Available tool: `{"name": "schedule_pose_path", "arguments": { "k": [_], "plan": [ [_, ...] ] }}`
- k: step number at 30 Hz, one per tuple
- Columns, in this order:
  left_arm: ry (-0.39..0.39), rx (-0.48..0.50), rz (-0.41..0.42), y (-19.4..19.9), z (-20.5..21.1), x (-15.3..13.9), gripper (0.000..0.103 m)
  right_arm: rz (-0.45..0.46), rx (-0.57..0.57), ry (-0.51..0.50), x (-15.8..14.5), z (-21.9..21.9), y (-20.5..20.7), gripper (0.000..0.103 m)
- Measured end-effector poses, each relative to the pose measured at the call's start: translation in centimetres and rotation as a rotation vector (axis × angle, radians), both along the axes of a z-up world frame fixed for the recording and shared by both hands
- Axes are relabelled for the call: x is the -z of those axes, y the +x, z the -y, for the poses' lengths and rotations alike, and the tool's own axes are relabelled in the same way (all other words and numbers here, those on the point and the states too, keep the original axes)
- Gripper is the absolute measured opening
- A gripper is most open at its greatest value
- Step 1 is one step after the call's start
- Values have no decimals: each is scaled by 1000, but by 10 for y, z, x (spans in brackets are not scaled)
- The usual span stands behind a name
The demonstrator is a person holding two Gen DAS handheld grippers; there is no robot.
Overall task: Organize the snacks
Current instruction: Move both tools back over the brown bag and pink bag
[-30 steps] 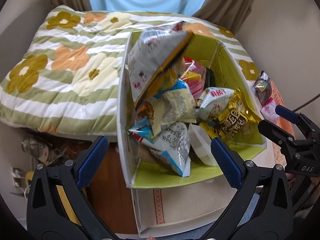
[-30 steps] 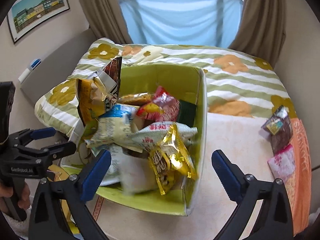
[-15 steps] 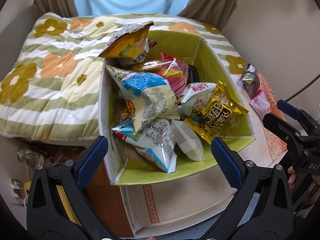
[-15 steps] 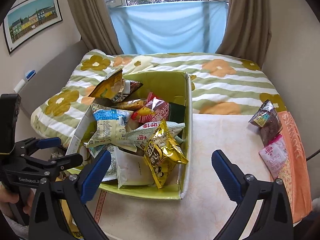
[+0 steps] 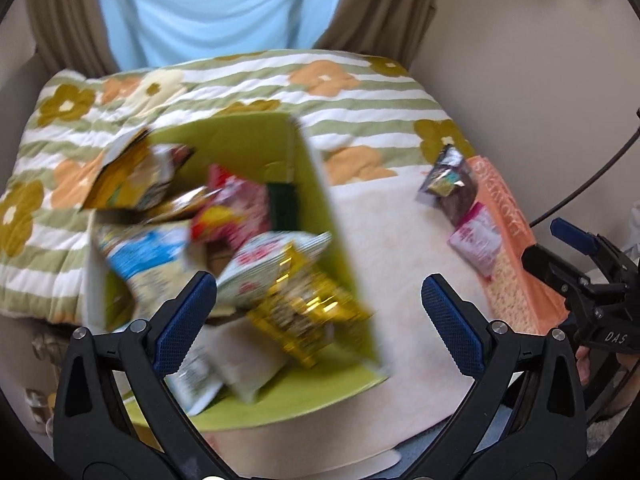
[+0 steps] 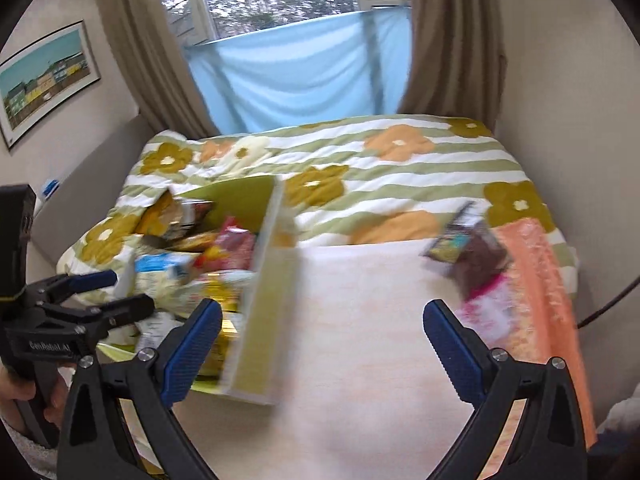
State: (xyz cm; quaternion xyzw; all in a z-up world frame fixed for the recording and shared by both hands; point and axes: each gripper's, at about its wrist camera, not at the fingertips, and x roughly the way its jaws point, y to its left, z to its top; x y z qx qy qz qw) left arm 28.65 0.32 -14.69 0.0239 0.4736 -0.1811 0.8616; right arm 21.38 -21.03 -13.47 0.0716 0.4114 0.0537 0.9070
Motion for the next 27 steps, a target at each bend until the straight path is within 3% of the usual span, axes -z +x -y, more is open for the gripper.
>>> {"name": "schedule_pose_path", "arguments": {
  "k": [10,13,16,27],
  "plan": [
    [-23,187,-16,61,169,2,102,-73,79,-32,14,129,5,100],
    [15,243,-35,82,216,11,102,-101,96,-10,24,159,9,100],
    [82,280,-68,103,255,28,102,-131,88,-7,38,180,18,100],
    [151,432,-265,149,333,119,102,-264,65,31,110,199,49,100]
  ]
}}
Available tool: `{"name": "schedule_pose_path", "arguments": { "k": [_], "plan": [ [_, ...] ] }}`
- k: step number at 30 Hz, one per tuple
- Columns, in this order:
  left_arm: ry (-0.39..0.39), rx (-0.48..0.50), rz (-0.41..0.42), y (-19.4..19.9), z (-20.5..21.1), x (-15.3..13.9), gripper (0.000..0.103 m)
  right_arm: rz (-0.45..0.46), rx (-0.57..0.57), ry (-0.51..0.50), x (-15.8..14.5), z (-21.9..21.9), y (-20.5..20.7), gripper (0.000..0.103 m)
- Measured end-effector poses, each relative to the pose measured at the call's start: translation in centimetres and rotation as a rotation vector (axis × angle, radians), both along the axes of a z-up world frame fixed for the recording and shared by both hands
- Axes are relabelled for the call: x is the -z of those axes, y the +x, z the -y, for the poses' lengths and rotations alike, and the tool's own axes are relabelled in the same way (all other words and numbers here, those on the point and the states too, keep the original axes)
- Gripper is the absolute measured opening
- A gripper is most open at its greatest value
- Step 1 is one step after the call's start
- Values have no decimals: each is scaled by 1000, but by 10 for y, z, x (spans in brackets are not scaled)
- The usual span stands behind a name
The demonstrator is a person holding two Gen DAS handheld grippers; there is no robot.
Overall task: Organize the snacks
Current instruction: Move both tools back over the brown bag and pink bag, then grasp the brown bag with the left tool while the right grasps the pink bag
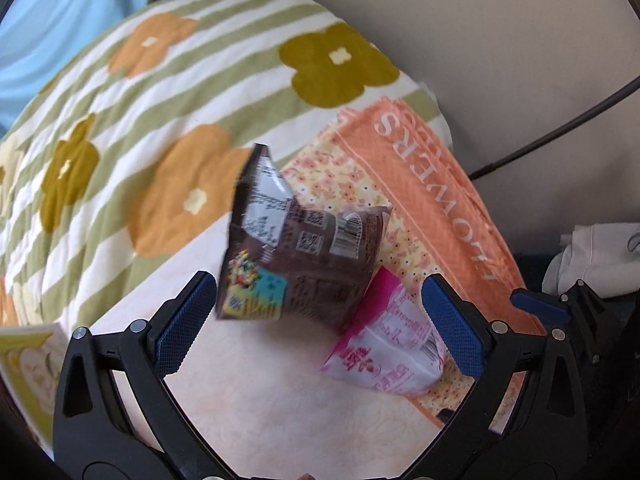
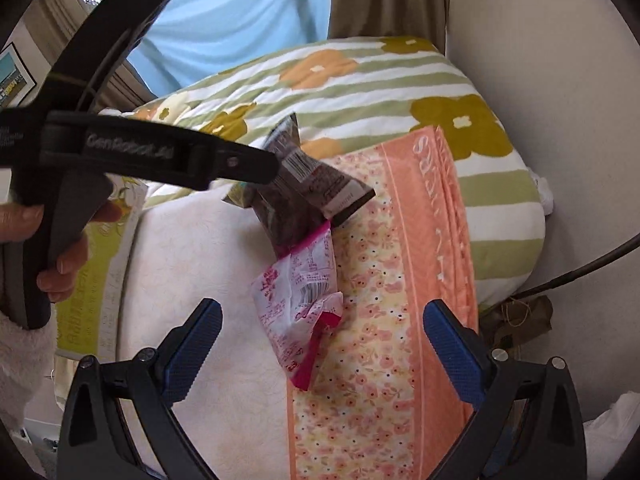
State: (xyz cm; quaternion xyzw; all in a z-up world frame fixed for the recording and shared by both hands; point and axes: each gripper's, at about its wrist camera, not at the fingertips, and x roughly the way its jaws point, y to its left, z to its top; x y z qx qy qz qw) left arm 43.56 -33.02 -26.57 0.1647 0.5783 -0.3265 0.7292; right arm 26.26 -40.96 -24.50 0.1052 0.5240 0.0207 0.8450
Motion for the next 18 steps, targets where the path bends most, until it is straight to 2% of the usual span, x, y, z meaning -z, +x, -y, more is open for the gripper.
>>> {"name": "schedule_pose_path", "arguments": {
  "k": [3,7,12,18],
  "plan": [
    [35,35,-20,6,13,22,102,-27,20,12,18,1,9,100],
    [89,60,4,12,20,42,102,-36,26,41,32,-1,17,100],
    [98,89,25,17,23,50,102,-66,3,56,51,-7,28,100],
    [107,125,53,15,20,57,102,-69,-5,36,58,-12,33,100]
  ]
}}
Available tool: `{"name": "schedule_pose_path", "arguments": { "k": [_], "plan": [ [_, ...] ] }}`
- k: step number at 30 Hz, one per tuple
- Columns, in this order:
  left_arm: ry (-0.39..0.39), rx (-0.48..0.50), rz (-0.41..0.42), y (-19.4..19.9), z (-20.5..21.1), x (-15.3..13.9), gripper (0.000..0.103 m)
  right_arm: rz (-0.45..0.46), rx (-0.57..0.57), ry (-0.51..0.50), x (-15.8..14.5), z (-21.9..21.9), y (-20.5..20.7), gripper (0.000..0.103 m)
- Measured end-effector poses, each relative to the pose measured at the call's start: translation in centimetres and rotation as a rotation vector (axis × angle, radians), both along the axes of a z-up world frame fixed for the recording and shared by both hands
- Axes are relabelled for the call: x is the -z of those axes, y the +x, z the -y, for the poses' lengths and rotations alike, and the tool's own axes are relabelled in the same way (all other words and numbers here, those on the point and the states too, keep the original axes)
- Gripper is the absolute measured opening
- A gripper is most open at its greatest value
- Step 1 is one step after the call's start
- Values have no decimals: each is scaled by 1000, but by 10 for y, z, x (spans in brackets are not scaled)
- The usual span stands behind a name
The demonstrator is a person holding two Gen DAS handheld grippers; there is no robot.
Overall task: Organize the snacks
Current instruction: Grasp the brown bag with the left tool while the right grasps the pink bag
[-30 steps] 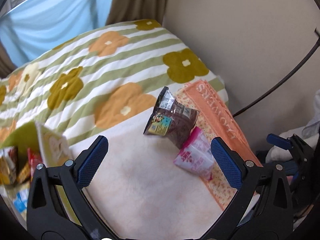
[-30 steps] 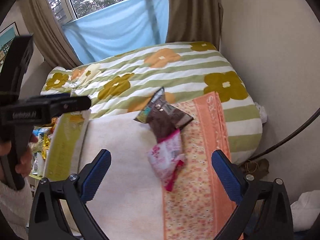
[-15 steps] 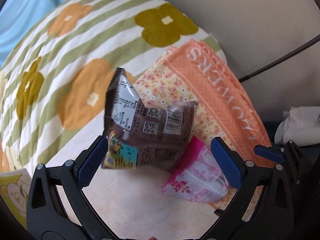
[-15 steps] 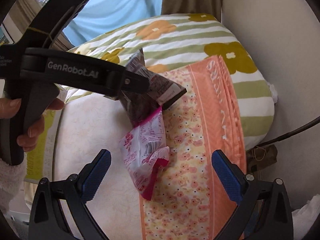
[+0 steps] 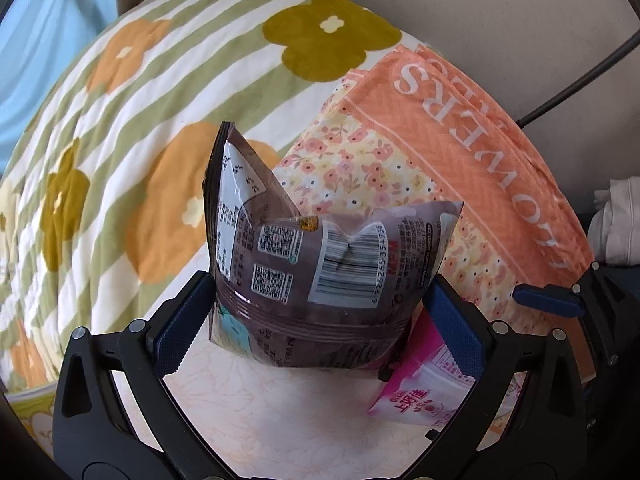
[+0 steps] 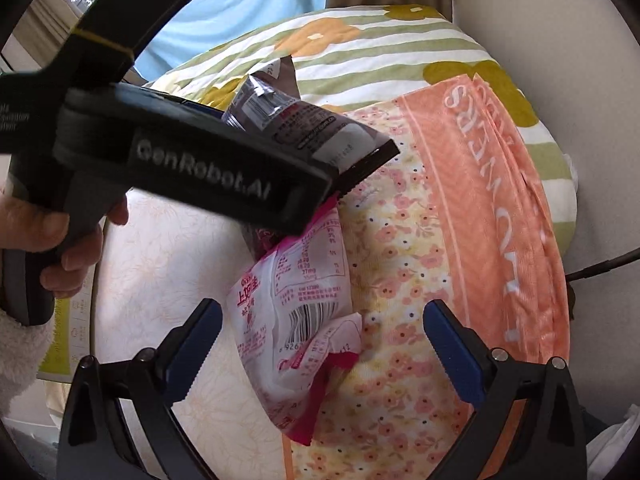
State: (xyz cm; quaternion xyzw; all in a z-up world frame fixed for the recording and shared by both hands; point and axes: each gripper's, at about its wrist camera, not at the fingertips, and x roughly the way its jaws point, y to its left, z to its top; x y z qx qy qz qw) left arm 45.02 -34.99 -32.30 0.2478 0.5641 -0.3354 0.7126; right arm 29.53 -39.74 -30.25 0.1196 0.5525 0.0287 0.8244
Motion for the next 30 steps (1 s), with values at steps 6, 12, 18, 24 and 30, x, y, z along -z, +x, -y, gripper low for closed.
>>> {"name": "schedule_pose_path", "arguments": {
  "k": [6,12,18,24,30],
  "plan": [
    [-40,-14,-12,1,-8,2,92,6,-24,-29,4,-8,0,100],
    [-68,-36,-29,2,-16,-5,80,19,-37,-48,5,-13,-6,89],
    [-53,-56,14,-2,-22,-14,78,50,-69,-81,3,-17,-16,87],
    [-62,-112,12,-4,-37,-21,78,62,-105,-111,0,-24,-28,87],
    [-67,-152,20,-11,-50,-28,78,37,-185,-83,7,-36,-30,54]
  ]
}}
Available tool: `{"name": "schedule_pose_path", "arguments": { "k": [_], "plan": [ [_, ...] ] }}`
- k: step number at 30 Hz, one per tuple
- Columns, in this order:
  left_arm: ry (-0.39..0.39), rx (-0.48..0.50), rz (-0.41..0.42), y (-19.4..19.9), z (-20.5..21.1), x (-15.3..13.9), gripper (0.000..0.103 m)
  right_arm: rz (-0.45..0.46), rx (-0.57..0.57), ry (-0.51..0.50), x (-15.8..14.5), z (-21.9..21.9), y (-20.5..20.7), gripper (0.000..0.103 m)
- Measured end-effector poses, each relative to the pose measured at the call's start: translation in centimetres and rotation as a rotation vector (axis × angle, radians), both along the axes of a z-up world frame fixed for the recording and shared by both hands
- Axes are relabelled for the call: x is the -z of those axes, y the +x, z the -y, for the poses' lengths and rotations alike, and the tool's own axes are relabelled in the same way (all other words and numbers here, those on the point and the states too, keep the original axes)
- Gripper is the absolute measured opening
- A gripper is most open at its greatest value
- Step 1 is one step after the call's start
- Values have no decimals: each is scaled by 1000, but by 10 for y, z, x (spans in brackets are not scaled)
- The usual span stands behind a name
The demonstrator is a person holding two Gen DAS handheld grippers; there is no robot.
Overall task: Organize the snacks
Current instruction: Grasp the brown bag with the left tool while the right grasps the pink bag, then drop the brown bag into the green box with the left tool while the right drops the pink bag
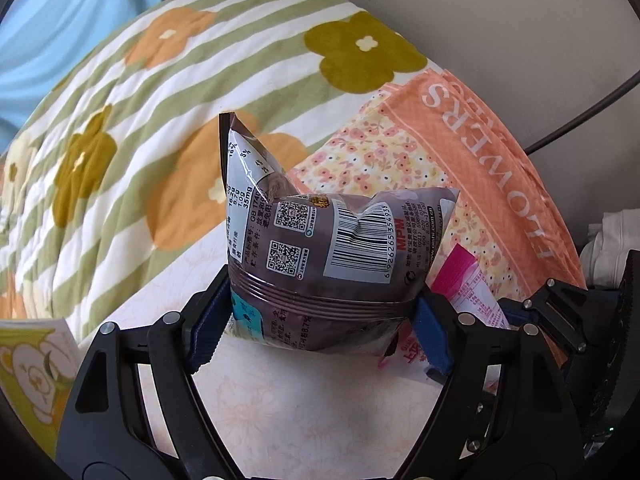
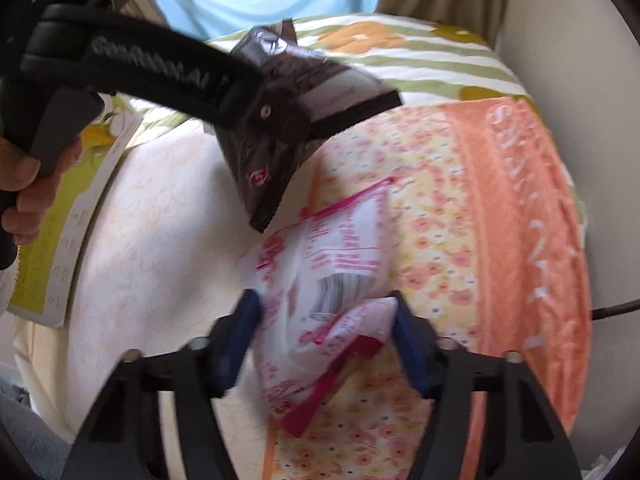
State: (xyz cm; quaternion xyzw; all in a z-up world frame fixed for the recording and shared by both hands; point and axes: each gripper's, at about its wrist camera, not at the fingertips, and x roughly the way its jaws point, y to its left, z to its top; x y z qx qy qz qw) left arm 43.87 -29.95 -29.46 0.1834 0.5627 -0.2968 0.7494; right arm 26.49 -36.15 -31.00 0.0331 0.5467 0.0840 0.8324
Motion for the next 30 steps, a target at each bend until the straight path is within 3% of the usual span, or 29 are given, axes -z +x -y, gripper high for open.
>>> {"name": "schedule_pose_path", "arguments": {
  "k": [5,12,17,23,30],
  "plan": [
    [-17,-42,8,-7,-10,-13,78,22,-33,-24,-8,-7,-3,42],
    [-36,-85,75,-25,-29,-54,78,74,-41,-37,-39,-4,-10,41],
    [-65,-151,145,-41,-53,-101,78,119,-50,-31,-74,-2,-16,41],
    [-101,-261,219,-61,-105,-149,78,178,-111,-26,-120,-18,-13,41],
    [-123,-429,267,-85,-185,-181,78,230,-200,18,-159,-52,1,41]
  ]
}}
